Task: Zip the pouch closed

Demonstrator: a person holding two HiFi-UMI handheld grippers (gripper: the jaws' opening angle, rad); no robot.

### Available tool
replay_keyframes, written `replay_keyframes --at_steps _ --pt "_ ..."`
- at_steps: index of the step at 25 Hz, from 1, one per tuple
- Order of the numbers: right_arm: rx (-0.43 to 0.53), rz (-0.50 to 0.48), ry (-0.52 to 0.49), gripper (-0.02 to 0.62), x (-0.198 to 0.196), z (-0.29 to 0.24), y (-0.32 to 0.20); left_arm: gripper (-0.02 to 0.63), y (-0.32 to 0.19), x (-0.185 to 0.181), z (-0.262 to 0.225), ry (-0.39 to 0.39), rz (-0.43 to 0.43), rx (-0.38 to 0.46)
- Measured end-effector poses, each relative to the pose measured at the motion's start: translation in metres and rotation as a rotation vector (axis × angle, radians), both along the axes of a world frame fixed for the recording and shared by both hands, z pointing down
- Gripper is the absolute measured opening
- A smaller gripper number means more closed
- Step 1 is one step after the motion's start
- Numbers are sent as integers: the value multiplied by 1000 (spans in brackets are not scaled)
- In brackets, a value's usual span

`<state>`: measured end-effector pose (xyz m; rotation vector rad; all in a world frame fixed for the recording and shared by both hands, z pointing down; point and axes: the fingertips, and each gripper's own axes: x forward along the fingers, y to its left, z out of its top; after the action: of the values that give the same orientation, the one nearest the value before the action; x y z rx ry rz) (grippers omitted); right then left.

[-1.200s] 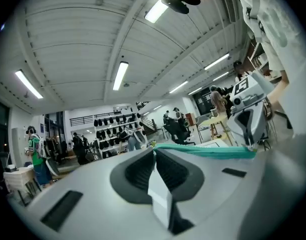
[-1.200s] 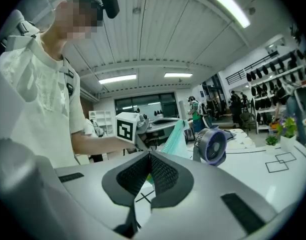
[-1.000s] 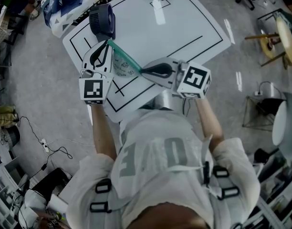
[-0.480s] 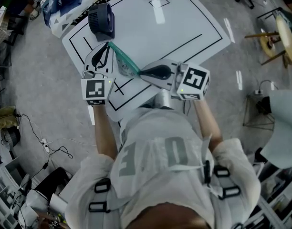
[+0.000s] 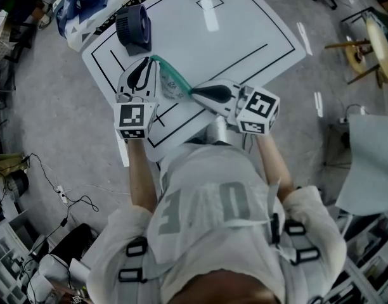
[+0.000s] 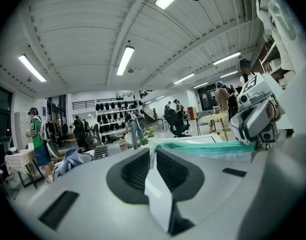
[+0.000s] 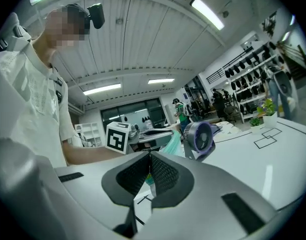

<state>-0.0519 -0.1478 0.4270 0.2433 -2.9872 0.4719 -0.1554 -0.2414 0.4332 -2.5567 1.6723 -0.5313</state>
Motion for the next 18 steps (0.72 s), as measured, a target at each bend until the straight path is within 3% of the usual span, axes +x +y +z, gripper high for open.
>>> replay_keyframes --at_steps 5,12,13,15,18 --pt "-22 178 -1 9 24 7 -35 23 -3 17 -12 13 53 56" --pt "3 412 108 11 69 24 -75 26 -2 31 -15 18 90 68" --pt "6 441 116 21 75 25 -79 28 -2 33 -15 21 94 70" --pt "10 495 119 171 86 25 -87 37 -3 36 -19 30 102 81" --pt "25 552 120 175 98 21 -94 57 -5 41 -29 43 115 108"
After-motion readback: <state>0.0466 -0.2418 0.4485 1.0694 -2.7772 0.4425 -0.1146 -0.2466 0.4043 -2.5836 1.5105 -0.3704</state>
